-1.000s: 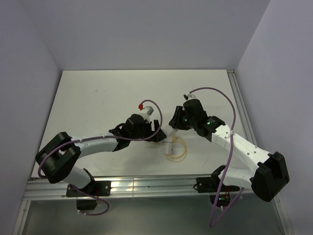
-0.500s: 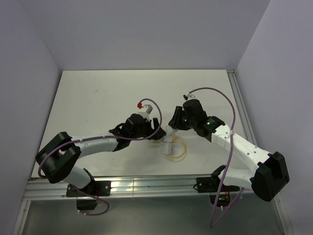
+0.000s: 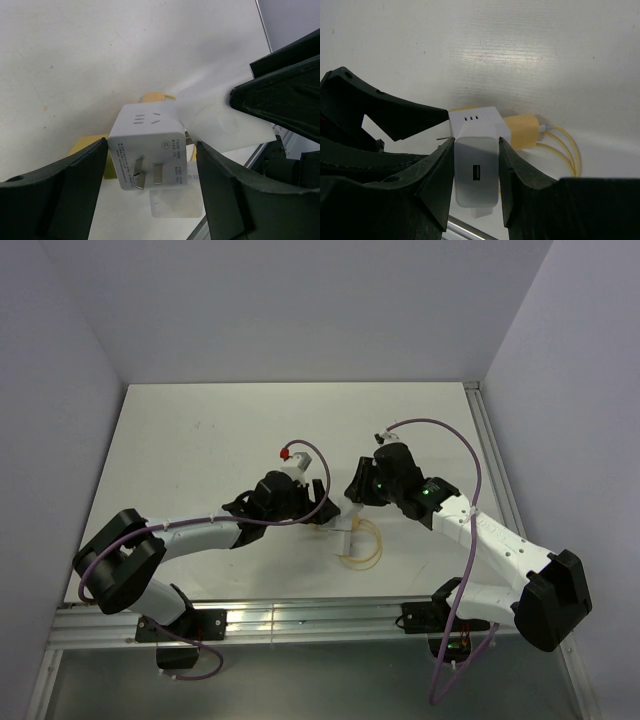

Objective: Insert the plug
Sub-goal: Insert the plug into the socket.

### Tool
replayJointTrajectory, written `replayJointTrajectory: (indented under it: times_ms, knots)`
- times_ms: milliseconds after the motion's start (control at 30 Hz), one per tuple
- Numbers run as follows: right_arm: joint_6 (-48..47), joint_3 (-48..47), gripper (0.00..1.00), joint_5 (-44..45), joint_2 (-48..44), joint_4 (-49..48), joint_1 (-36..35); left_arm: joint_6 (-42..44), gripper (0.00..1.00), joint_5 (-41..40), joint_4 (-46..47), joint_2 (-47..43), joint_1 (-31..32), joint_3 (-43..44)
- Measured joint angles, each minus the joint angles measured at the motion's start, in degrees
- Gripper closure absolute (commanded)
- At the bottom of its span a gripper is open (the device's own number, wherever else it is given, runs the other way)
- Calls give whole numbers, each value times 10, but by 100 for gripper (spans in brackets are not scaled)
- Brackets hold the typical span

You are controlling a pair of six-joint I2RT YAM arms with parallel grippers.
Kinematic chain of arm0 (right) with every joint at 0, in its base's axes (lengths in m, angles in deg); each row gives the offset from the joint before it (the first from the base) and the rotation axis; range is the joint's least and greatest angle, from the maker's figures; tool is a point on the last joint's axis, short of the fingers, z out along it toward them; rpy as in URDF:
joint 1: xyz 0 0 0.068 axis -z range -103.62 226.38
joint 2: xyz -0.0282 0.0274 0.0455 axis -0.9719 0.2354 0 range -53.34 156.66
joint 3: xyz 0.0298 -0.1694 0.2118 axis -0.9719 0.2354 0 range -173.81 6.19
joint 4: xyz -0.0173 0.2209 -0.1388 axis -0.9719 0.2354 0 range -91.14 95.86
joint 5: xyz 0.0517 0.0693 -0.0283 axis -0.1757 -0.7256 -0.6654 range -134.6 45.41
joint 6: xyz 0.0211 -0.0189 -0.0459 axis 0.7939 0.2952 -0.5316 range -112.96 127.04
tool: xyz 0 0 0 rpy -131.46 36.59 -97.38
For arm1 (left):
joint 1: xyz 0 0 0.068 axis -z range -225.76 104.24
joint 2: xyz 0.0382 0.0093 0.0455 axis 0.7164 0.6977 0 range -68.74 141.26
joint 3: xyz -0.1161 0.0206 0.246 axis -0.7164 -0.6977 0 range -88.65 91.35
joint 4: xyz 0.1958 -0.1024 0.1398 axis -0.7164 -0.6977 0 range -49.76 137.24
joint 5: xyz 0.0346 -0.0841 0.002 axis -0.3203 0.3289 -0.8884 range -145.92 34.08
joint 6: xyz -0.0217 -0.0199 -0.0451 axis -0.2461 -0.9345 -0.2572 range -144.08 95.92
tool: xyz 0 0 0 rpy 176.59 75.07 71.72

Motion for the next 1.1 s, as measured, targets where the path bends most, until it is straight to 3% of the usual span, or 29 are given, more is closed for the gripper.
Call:
replayJointTrajectory:
  times_ms: [200, 433, 633, 733, 767, 1100]
  knots:
    - [0, 0, 100, 0, 0, 0, 0, -1, 22, 9, 10, 2, 0, 0]
    - [0, 0, 100, 2, 0, 2, 0, -1, 31, 12, 15, 12, -3, 0]
    - [2, 0, 100, 6, 0, 2, -2, -2, 61, 14, 24, 19, -3, 0]
    - [6, 4, 100, 9, -2, -2, -2, -2, 82, 16, 26, 20, -4, 0]
    - [9, 8, 100, 10, -5, -6, -2, -3, 100, 17, 28, 22, -5, 0]
    - [46, 97, 100, 52, -80, -83, -20, -2, 100, 29, 39, 26, -9, -1]
